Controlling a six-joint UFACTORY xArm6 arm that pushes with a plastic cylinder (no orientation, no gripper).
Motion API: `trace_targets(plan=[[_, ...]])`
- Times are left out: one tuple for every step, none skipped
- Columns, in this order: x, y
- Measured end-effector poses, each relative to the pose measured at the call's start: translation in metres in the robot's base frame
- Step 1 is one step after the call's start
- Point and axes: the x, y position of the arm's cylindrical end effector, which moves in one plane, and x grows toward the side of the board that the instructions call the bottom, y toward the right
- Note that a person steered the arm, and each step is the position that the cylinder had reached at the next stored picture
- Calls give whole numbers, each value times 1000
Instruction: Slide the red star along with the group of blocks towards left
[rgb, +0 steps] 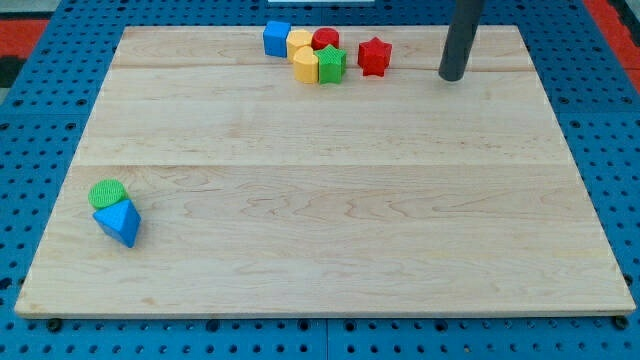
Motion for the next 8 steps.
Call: trace_targets(plan=[[-41, -43], [-43, -69], [-17, -38], [-12, -27], [-35, -73], [-35, -119], [-35, -132], [-36, -158]])
